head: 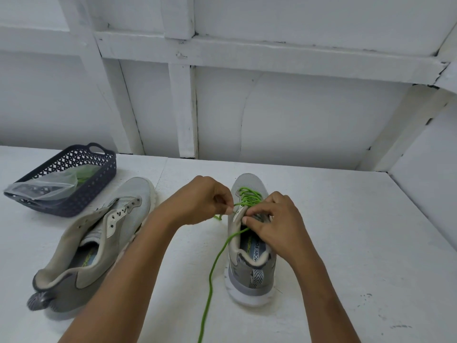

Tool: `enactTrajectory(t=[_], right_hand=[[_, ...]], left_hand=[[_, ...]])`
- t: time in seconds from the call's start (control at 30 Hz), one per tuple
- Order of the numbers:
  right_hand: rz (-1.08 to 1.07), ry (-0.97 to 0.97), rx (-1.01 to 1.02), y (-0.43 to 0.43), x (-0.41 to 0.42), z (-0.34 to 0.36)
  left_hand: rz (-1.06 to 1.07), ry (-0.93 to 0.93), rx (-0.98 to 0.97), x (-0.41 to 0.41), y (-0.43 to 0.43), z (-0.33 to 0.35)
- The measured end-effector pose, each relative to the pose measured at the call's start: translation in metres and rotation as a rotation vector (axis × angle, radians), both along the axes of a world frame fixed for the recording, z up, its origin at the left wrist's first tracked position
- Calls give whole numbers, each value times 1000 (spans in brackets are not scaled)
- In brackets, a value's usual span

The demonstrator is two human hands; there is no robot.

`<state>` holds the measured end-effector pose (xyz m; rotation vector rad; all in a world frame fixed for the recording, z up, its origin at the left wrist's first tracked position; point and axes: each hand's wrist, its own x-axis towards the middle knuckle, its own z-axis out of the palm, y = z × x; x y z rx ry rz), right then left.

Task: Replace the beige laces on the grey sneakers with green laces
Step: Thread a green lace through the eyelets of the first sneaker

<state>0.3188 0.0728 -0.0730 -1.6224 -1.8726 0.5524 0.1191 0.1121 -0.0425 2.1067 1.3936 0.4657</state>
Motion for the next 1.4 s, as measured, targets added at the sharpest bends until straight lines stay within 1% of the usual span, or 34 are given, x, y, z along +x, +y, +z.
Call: enactTrajectory(t=[0.13, 0.3, 0.5, 0.57, 0.67, 0.73, 0.77, 0.87, 0.9, 1.03, 1.13, 1.2, 1.3, 1.4], right_hand=[[8, 40, -14, 1, 0, 2], [4, 58, -26, 2, 0, 1], [12, 2, -6, 3, -1, -1], [16, -1, -4, 3, -3, -2], [7, 15, -2, 3, -4, -4], [0, 23, 2, 3, -4, -5], [-1, 32, -5, 2, -4, -5], [-4, 49, -17, 1, -5, -5], [-10, 48, -14, 1, -6, -5], [-4, 47, -20, 3, -5, -5], [17, 31, -13, 2, -5, -4], [40, 63, -20, 2, -4, -4], [58, 141, -28, 3, 4, -3], [57, 176, -24, 1, 11, -1]], left_hand=[[-3, 1, 1, 3, 1, 1], [32, -72, -9, 4, 2, -2], [0, -65, -23, 11, 1, -5], [-9, -22, -10, 11, 2, -2], [-63, 114, 43, 17, 4, 6], [-98, 151, 45, 20, 5, 11], [-110, 138, 29, 20, 7, 11], [-105, 3, -30, 16, 9, 7], [-105, -16, -30, 15, 10, 5], [-141, 16, -26, 18, 9, 2], [-127, 23, -32, 21, 6, 0], [-128, 10, -67, 20, 4, -1], [-123, 49, -55, 18, 3, -5], [-77, -13, -42, 15, 3, -11]])
